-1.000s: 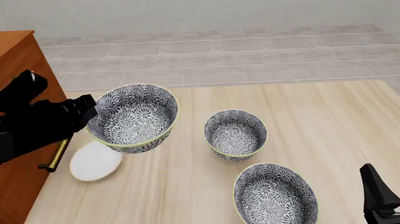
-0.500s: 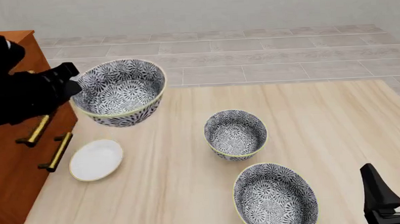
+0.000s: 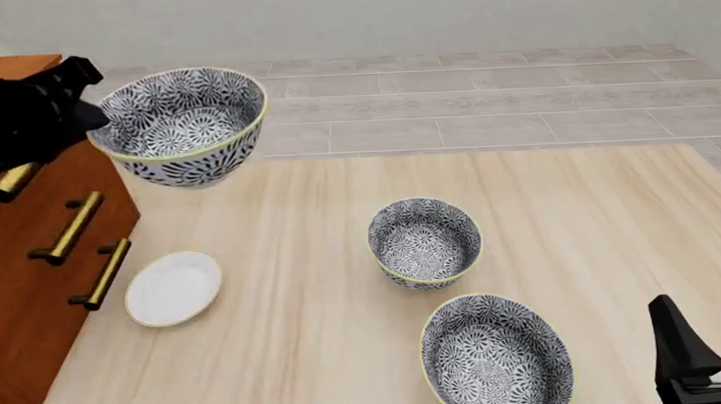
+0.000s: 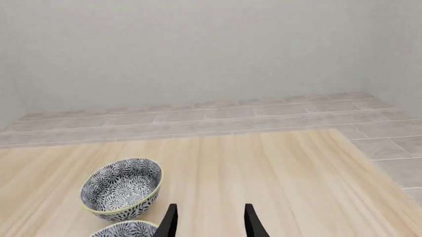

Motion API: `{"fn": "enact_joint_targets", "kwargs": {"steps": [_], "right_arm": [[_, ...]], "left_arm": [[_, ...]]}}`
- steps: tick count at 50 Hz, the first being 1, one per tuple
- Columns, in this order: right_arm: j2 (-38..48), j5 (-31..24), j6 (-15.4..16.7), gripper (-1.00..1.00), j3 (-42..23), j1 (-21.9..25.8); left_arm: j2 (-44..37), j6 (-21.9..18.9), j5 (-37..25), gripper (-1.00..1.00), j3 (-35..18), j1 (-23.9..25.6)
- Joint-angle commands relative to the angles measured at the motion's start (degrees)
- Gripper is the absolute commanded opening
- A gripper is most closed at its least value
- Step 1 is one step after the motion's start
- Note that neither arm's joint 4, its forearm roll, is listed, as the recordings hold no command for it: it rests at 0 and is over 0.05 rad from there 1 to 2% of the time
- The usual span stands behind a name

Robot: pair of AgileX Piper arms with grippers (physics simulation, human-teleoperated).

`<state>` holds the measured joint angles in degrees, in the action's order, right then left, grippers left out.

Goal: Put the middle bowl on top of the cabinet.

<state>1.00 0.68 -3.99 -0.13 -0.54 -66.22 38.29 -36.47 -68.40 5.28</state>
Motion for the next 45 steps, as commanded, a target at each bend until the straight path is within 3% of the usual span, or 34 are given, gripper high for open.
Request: {"fn": "enact_joint_targets", "kwargs": {"steps": [1,23,45], "right_arm": [[0.28,0.13,0.09,1.00,-0.05,0.09],[0.54,0.39,0.11,1.00,0.01,0.07],[0.96,0.75,-0.29,1.00,0.05,0.04]], "left_arm": [[-1.39,1.41,-1.94,-1.00,-3.19,-2.11],[-2.86,4.03,-7.20,-1.00,-10.85,-6.96],[-6.30,2.18,-10.52,-1.00,-19.45,-16.27]]}}
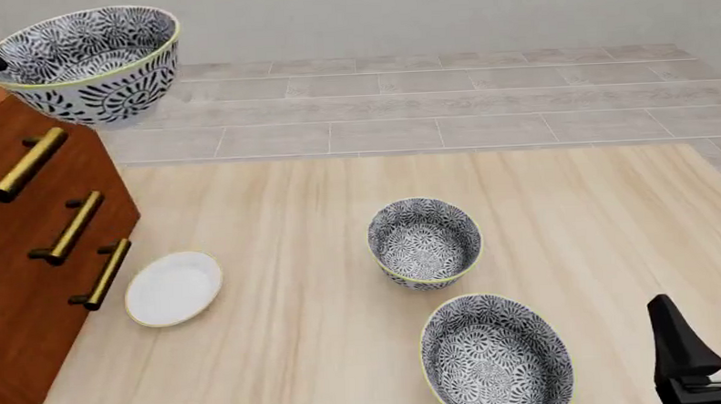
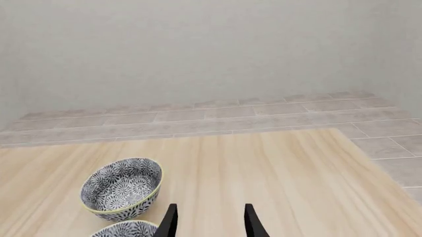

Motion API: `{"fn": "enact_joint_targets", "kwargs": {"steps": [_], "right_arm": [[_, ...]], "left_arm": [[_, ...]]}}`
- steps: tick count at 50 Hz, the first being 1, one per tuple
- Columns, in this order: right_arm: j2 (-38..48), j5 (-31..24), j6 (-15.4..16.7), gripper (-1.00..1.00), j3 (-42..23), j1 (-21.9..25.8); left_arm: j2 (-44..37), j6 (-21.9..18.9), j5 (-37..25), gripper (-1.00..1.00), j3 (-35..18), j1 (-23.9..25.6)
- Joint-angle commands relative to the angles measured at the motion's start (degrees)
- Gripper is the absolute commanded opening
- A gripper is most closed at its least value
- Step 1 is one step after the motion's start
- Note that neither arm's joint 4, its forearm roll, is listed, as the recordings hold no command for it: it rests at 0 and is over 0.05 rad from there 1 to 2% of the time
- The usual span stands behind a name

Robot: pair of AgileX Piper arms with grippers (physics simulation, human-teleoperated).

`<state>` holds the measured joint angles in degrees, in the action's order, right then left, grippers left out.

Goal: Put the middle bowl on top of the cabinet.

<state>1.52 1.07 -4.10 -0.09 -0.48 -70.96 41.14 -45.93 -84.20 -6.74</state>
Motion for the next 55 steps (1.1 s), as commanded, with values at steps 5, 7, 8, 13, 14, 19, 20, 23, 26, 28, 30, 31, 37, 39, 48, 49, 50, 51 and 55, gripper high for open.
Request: {"fn": "enact_joint_targets", "kwargs": {"steps": [5,7,8,13,14,19,20,23,26,28,30,31,37,39,48,49,50,51,55], "right_arm": [[0.64,0.57,-0.28,1.00,0.03,-0.01],[0.63,0.53,-0.36,1.00,0.00,0.00],[0.59,0.51,-0.40,1.00,0.01,-0.03],[0.40,0.35,-0.58,1.00,0.06,-0.09],[0.47,0.41,-0.61,1.00,0.06,-0.10],[0.57,0.51,-0.70,1.00,0.05,-0.08],[0.53,0.46,-0.72,1.00,0.05,-0.09],[0.55,0.49,-0.77,1.00,0.05,-0.12],[0.45,0.40,-0.75,1.00,0.05,-0.12],[0.26,0.23,-0.79,1.00,0.06,-0.17],[0.43,0.39,-0.81,1.00,0.04,-0.21],[0.56,0.52,-0.82,1.00,0.03,-0.22],[0.18,0.17,-0.81,1.00,0.04,-0.22],[0.15,0.15,-0.81,1.00,0.04,-0.22],[0.20,0.20,-0.82,1.00,0.04,-0.26],[0.10,0.10,-0.86,1.00,0.05,-0.33],[0.16,0.17,-0.84,1.00,0.05,-0.34],[0.47,0.47,-0.80,1.00,0.02,-0.32],[0.19,0.20,-0.72,1.00,0.03,-0.23]], "left_arm": [[-1.96,-1.89,-1.22,-1.00,-4.55,-5.81],[-2.23,-1.73,-1.24,-1.00,-4.58,-6.14],[-2.30,-1.85,-1.29,-1.00,-4.83,-6.22],[-2.51,-1.94,-1.79,-1.00,-5.79,-7.41],[-2.51,-1.83,-1.87,-1.00,-5.92,-7.39],[-2.52,-1.78,-2.40,-1.00,-6.85,-8.13],[-2.52,-1.75,-2.49,-1.00,-7.02,-8.28],[-2.52,-1.48,-2.76,-1.00,-7.76,-8.65],[-2.65,-1.32,-3.06,-1.00,-8.52,-9.54],[-2.65,-1.31,-3.18,-1.00,-8.97,-10.15],[-2.65,-1.15,-3.34,-1.00,-9.37,-10.33],[-2.61,-1.08,-3.36,-1.00,-9.47,-10.49],[-2.68,-1.19,-3.28,-1.00,-9.45,-12.33],[-2.72,-1.24,-3.16,-1.00,-9.50,-12.63],[-3.21,-2.26,-3.06,-1.00,-10.31,-15.52],[-3.27,-2.35,-3.03,-1.00,-10.34,-15.88],[-3.32,-2.50,-3.02,-1.00,-10.43,-16.15],[-3.38,-2.59,-3.03,-1.00,-10.49,-16.45],[-3.51,-2.68,-3.01,-1.00,-10.60,-17.67]]}}
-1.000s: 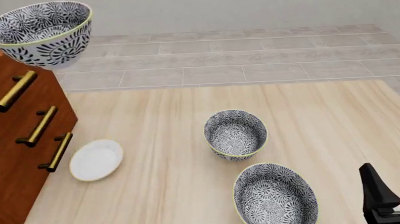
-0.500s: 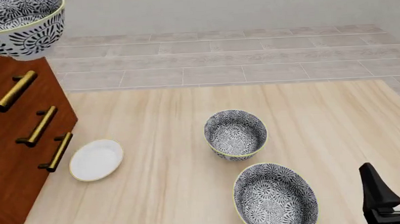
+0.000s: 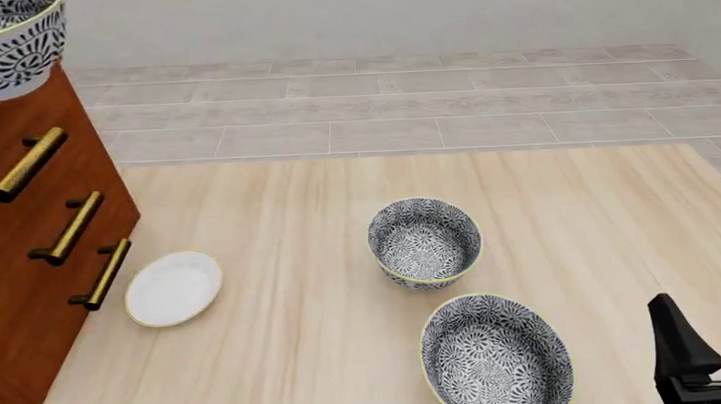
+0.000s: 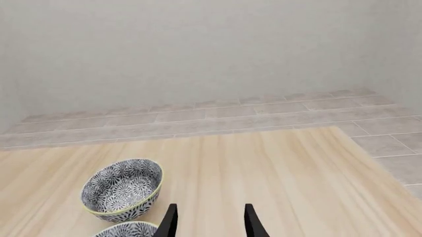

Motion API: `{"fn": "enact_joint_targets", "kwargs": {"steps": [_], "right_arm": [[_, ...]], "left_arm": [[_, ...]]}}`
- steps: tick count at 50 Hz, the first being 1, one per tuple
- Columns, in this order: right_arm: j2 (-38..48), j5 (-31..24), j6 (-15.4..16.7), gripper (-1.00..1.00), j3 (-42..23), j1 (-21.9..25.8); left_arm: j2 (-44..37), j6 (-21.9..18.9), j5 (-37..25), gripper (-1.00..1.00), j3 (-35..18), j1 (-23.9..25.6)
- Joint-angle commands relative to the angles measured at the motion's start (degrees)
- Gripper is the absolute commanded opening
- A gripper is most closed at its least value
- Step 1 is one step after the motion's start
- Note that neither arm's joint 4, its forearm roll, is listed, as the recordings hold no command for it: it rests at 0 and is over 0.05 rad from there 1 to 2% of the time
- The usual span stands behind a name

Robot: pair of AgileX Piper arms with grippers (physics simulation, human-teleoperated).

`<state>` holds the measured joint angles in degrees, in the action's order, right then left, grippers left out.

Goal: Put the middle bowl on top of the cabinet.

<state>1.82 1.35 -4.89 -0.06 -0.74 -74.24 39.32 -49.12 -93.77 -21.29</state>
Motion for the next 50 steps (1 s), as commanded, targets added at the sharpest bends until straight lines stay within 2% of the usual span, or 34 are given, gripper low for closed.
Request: {"fn": "enact_joint_targets", "kwargs": {"steps": [1,21,50], "right_arm": [[-0.19,-0.17,0.07,1.00,0.00,0.03],[-0.67,-0.45,0.29,1.00,0.01,0.26],[0.19,0.27,0.22,1.00,-0.02,0.34]], "left_arm": [[-0.26,-0.89,0.17,-1.00,-1.09,-3.36],[-0.80,-3.07,-0.29,-1.00,-2.07,-9.00],[-2.79,-2.77,-0.02,-1.00,-3.64,-14.33]]}}
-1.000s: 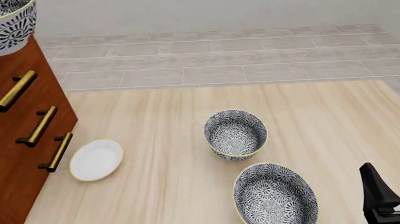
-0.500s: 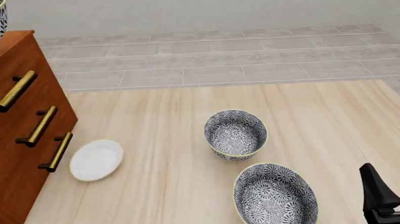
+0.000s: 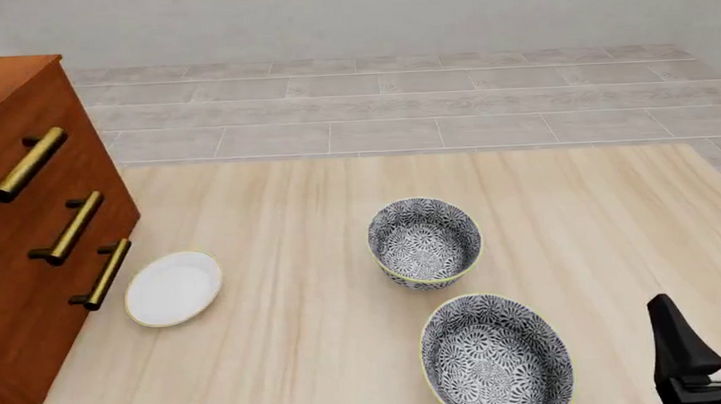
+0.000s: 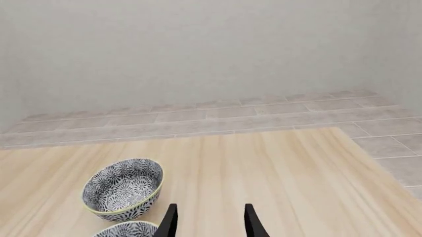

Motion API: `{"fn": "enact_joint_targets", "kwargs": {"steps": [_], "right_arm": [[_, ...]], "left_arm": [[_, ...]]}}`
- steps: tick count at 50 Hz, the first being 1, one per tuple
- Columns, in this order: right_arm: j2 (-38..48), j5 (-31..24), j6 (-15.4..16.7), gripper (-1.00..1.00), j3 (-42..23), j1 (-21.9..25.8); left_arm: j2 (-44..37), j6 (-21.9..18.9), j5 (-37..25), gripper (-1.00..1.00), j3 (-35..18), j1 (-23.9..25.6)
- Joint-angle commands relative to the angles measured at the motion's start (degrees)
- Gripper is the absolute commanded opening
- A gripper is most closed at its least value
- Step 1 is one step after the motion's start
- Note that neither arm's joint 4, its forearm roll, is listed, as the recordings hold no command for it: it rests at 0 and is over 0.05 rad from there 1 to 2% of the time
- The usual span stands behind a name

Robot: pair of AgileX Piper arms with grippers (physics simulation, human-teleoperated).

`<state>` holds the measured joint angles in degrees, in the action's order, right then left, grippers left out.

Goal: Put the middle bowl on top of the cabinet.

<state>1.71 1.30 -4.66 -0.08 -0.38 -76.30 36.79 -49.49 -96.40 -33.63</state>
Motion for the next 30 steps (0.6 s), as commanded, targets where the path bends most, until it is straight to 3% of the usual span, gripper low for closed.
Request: {"fn": "enact_joint_targets", "kwargs": {"steps": [1,30], "right_arm": [[0.02,0.05,0.01,1.00,0.01,0.00],[-0.90,-0.71,0.15,1.00,-0.04,-0.22]], "left_arm": [[-0.81,-0.20,0.47,-1.00,-1.00,-2.16],[-2.36,0.75,3.49,-1.00,1.74,-5.35]]}}
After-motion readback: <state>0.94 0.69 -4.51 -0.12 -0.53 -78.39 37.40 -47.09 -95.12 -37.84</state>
